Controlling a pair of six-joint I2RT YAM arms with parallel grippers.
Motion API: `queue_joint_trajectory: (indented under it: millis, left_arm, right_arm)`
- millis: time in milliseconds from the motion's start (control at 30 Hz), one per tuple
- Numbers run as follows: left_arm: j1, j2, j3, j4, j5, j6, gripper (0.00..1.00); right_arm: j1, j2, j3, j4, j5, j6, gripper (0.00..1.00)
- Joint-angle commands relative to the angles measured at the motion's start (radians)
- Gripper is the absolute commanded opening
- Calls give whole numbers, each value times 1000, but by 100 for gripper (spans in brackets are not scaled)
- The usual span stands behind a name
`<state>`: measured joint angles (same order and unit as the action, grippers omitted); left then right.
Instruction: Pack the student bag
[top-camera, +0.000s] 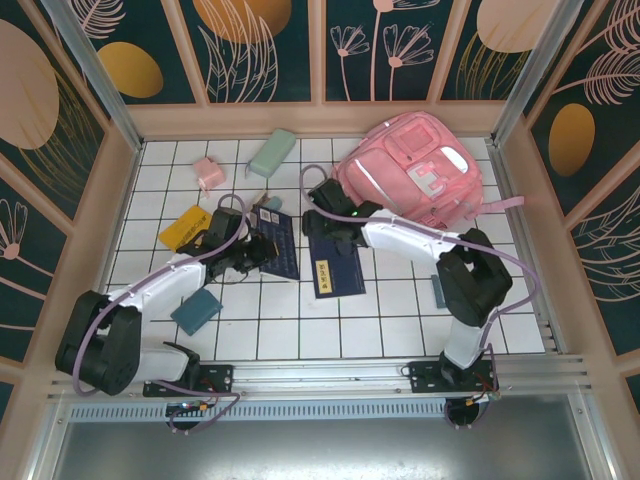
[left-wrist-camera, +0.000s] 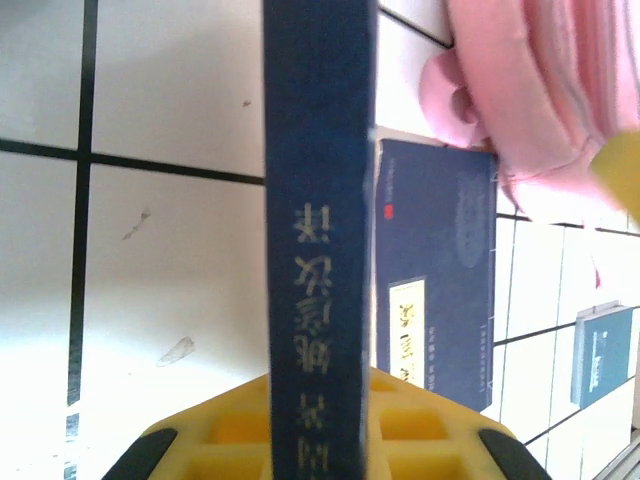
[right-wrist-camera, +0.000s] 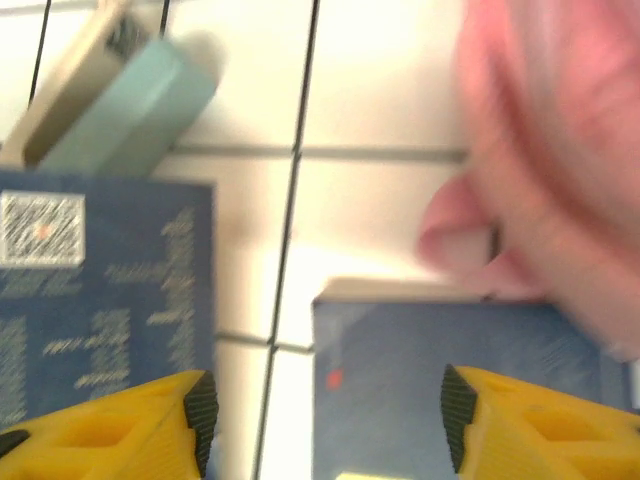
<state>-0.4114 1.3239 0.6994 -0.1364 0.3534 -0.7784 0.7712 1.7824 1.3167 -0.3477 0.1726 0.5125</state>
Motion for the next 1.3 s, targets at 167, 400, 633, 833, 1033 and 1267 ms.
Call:
queue_joint_trajectory:
  millis: [167, 400, 633, 833, 1033, 1267]
  left_arm:
    - [0, -86, 113, -49, 8, 18, 0]
    - [0, -108, 134, -45, 52, 20, 0]
    - [0, -116, 143, -43, 66, 29, 0]
    - [0, -117, 156, -52, 71, 42, 0]
    - [0, -125, 163, -65, 70, 51, 0]
    - [0, -134, 155, -63, 61, 54, 0]
  right_arm:
    - [-111, 48, 89, -89, 335, -384, 63]
    - [-192, 188, 192, -145, 356, -506, 54]
    - [-260, 260, 220, -157, 275, -530, 52]
    - [-269, 303, 203, -128, 230, -552, 54]
    - [-273, 337, 200, -131, 214, -562, 54]
    - [-264, 344, 224, -165, 91, -502, 5]
